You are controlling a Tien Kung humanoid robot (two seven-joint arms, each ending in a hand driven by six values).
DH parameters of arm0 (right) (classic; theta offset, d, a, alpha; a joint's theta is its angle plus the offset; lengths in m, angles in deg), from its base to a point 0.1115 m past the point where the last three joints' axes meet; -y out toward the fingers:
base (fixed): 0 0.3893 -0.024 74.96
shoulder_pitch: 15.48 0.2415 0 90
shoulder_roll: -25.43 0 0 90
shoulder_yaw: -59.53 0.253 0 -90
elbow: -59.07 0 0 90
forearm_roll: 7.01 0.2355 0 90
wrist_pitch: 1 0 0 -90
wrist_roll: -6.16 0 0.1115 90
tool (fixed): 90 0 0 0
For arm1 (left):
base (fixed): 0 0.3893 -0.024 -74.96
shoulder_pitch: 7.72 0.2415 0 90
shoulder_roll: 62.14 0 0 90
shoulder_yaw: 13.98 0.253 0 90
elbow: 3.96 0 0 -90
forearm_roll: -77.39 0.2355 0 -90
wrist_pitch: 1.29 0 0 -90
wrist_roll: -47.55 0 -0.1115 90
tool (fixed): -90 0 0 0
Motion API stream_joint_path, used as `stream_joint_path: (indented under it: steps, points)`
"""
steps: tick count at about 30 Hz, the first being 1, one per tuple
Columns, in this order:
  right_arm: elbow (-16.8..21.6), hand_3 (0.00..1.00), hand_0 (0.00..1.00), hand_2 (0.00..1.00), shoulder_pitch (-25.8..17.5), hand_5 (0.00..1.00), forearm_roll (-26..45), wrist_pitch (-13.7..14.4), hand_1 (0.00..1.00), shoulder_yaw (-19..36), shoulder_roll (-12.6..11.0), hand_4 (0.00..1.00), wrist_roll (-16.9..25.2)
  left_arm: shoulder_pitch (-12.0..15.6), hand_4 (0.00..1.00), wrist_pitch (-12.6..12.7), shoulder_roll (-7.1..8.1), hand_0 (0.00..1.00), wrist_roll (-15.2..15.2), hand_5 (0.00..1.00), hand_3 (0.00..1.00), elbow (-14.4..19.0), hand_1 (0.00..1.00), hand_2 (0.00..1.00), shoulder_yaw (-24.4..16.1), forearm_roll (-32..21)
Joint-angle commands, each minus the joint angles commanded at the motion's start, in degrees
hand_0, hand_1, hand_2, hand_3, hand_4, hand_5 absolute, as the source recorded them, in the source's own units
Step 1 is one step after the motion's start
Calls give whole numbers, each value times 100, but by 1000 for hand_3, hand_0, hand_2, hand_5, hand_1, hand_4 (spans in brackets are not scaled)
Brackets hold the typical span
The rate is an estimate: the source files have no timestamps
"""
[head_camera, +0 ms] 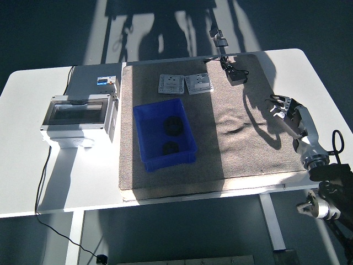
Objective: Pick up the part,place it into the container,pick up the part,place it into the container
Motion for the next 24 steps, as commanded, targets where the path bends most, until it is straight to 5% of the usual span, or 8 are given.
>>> stream_joint_path:
  steps: [3,4,15,17,24]
  points:
    - [30,706,877,730,-65,507,-228,-38,730,86,-36,917,-128,-11,572,-8,72,723,124,786,605,0,698,737,-68,-101]
    - [25,720,888,734,-84,506,-267,-37,734,88,-39,915,-153,-20,589,-6,103,732,165,759,738,0,707,775,-94,-128]
    - [-528,727,889,751,-176,506,547,679,741,271,200,926,582,-106,612,-92,333,712,54,767,712,0,677,697,-265,-208]
    - [-593,735,828,731,-189,492,626,757,688,356,208,916,647,-109,627,-81,348,717,24,772,659,0,673,670,-351,-134]
    - [-752,712,806,697,-168,450,-499,914,661,558,163,906,217,-162,676,4,342,717,-14,756,652,0,670,660,-428,154]
